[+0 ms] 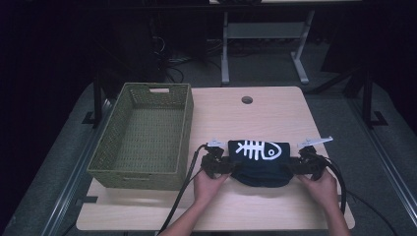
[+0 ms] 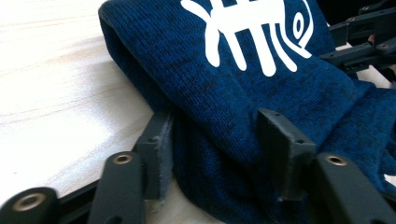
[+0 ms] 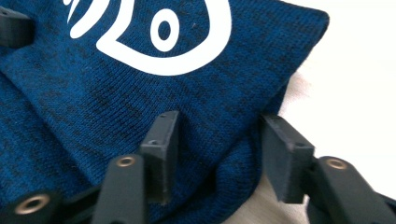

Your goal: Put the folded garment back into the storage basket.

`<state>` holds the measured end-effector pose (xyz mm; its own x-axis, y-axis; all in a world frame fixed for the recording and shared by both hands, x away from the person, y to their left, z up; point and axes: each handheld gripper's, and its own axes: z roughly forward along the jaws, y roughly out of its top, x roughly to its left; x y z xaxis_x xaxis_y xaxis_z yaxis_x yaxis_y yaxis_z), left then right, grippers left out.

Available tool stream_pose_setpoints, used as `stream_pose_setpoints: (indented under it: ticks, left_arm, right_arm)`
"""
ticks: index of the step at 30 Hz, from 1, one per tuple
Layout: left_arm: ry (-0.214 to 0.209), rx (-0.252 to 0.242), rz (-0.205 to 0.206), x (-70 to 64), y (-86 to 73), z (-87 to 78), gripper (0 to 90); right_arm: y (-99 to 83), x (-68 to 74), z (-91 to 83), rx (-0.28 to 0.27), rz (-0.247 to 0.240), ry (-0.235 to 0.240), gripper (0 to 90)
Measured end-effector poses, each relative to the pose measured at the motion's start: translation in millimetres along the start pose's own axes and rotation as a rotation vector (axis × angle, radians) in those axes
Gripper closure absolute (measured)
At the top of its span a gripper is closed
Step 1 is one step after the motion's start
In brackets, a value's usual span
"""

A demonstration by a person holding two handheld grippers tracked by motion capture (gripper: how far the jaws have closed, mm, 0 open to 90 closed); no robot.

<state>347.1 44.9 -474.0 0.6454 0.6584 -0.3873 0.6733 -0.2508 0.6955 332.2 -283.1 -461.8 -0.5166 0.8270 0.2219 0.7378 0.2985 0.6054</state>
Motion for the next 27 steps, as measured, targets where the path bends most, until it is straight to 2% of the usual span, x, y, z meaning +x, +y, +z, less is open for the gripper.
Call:
stream_pose_setpoints:
  ticks: [5,8,10,13,16,18,24,27]
  left_arm:
    - [-0.008,0.002,0.011,-0.4,-0.5,1.4,54.7]
    - [-0.01,-0.001,0.012,-0.9,-0.6,1.7,57.1]
    - [-0.019,-0.002,0.005,-0.6,-0.5,1.8,59.2]
    - [-0.02,-0.006,0.004,-1.6,-0.6,2.0,62.2]
    - [-0.028,-0.004,-0.003,-0.9,-0.2,1.4,64.6]
    - [-0.03,-0.006,-0.001,-1.9,0.6,-1.2,66.1]
    - [-0.039,-0.014,-0.001,-6.2,3.6,-10.1,67.4]
    - [-0.046,-0.023,-0.002,-8.6,6.1,-15.3,67.6]
  right_arm:
    - [-2.3,-5.3,-1.9,0.004,0.042,0.009,49.9]
    - [-2.5,-4.8,-1.6,0.002,0.034,0.004,51.1]
    - [-1.3,-1.7,-0.1,0.007,0.03,0.011,61.8]
    - [-0.6,0.5,1.3,0.013,0.027,0.024,68.9]
    - [-0.7,0.1,0.7,0.012,0.033,0.035,70.3]
    - [0.5,-1.4,-4.5,0.003,0.06,0.069,71.9]
    - [3.6,6.3,-15.0,-0.004,0.021,0.077,72.5]
    - [4.1,9.5,-21.7,-0.019,0.036,0.091,72.5]
